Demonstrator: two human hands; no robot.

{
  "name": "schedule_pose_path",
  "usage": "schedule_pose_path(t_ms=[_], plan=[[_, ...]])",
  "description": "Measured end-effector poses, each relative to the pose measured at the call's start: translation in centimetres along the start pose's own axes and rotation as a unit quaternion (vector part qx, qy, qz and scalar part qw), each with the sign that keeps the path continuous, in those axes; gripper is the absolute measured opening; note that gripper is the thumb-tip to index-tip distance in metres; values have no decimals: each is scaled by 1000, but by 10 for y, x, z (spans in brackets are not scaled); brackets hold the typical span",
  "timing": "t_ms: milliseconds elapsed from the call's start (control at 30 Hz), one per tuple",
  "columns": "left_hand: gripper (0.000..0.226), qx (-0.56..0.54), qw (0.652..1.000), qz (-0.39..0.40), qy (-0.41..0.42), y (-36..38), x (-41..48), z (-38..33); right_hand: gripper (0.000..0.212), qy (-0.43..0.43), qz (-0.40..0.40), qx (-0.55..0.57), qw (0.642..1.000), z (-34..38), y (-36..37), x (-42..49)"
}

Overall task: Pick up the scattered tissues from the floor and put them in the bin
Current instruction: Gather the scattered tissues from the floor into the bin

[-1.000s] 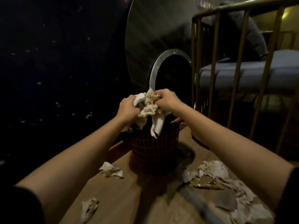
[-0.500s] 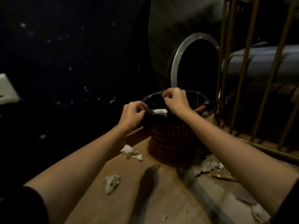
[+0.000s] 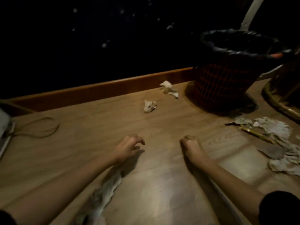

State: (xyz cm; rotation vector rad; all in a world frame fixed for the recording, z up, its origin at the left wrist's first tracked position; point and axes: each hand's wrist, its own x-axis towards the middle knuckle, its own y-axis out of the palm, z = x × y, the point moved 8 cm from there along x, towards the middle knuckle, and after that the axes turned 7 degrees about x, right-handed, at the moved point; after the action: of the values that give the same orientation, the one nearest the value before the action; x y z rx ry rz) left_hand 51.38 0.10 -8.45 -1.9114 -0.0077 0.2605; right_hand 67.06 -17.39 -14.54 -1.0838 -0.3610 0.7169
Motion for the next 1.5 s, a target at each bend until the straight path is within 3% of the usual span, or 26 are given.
schedule_pose_path(t_ms=[100, 200, 300, 433, 533, 633, 733, 867, 933, 1100, 1267, 1400, 1500], plan=[[64, -6, 999, 48, 19, 28, -62, 18, 19, -55, -66, 13, 996, 26, 19, -30], [58, 20, 998, 49, 42, 47, -111, 32, 19, -151, -52, 32, 987, 72, 39, -56], [58, 61, 993, 81, 63, 71, -148, 39, 11, -192, 6, 101, 976, 121, 49, -81], [23, 68, 994, 34, 79, 75, -176, 36, 15, -226, 151, 167, 948, 172, 71, -129], [29, 34, 998, -6, 52, 67, -190, 42, 20, -290, 251, 152, 911, 187, 83, -177], [30, 9, 998, -44, 40, 64, -217, 38, 31, -373, 294, 102, 874, 182, 95, -217], [34, -2, 997, -40, 67, 75, -261, 21, 18, -436, 255, 88, 858, 175, 102, -242], [49, 116, 988, 41, 92, 116, -328, 6, 23, -403, 204, 146, 880, 180, 105, -244], [55, 129, 988, 50, 70, 126, -349, 1, 20, -384, 215, 169, 882, 195, 109, -245], [23, -12, 1000, -10, 22, 118, -349, 17, 20, -401, 260, 208, 854, 252, 129, -259], [13, -20, 995, -65, -68, 65, -372, 77, 21, -421, 255, 210, 845, 313, 149, -233], [19, 33, 983, -85, -158, 9, -413, 124, 20, -471, 248, 229, 815, 371, 160, -227], [33, 59, 964, -111, -235, -18, -440, 157, 16, -539, 244, 229, 773, 419, 176, -245]])
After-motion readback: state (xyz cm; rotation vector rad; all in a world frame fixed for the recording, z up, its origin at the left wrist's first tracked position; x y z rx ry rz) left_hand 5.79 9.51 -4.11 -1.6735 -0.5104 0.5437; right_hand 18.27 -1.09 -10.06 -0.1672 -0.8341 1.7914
